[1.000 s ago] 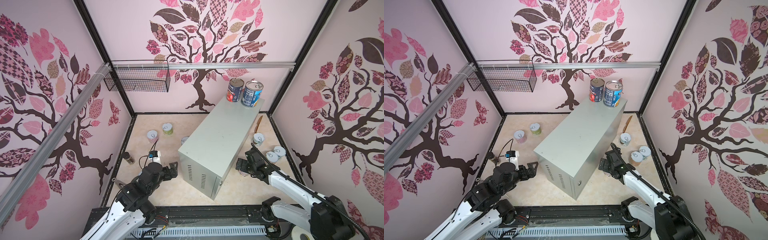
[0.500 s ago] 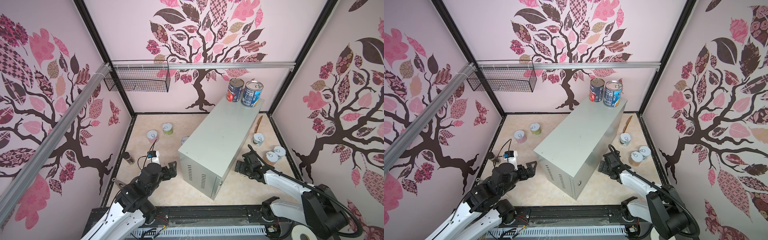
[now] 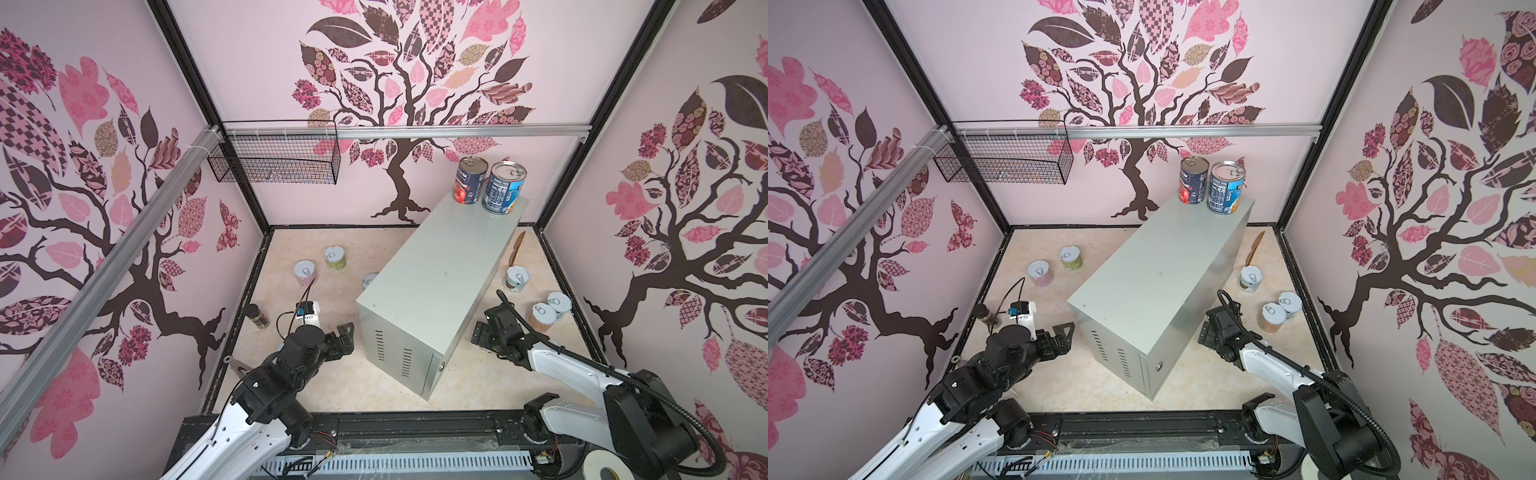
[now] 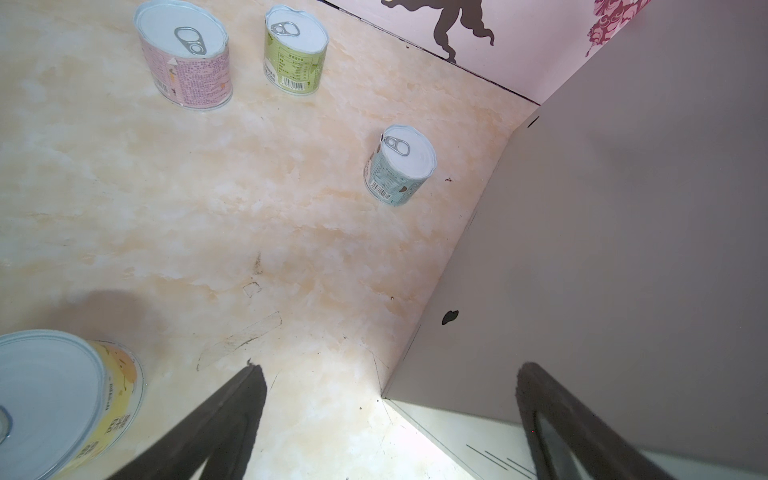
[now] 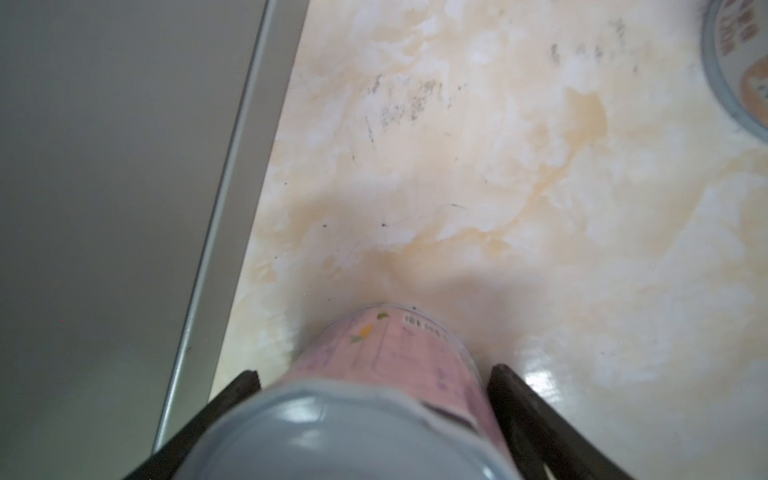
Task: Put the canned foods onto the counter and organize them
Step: 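Close the right gripper on the pink white-lidded can and lift it, then carry the pink can up over the box toward the tall cans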
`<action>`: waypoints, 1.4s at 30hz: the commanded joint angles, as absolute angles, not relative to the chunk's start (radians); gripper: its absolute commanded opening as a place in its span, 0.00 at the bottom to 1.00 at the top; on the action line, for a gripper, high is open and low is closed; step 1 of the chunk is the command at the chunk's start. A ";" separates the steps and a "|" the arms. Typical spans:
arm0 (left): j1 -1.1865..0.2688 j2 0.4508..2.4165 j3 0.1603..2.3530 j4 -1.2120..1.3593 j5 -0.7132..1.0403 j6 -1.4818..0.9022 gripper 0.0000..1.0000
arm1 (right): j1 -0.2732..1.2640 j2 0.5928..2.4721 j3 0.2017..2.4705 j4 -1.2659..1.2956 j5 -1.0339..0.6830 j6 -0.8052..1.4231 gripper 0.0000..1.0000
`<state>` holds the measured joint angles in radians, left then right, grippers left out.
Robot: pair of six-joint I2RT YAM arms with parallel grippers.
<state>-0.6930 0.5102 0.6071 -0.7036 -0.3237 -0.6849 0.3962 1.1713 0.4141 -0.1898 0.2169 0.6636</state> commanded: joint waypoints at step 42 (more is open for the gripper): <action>-0.696 0.568 0.983 -0.886 -0.455 -0.468 0.98 | 0.407 0.740 1.018 -0.716 0.164 0.429 0.64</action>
<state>-0.6930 0.5591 0.9260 -0.8589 -0.4313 -0.5179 0.4030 0.7685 0.9222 -0.6849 0.1745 0.4725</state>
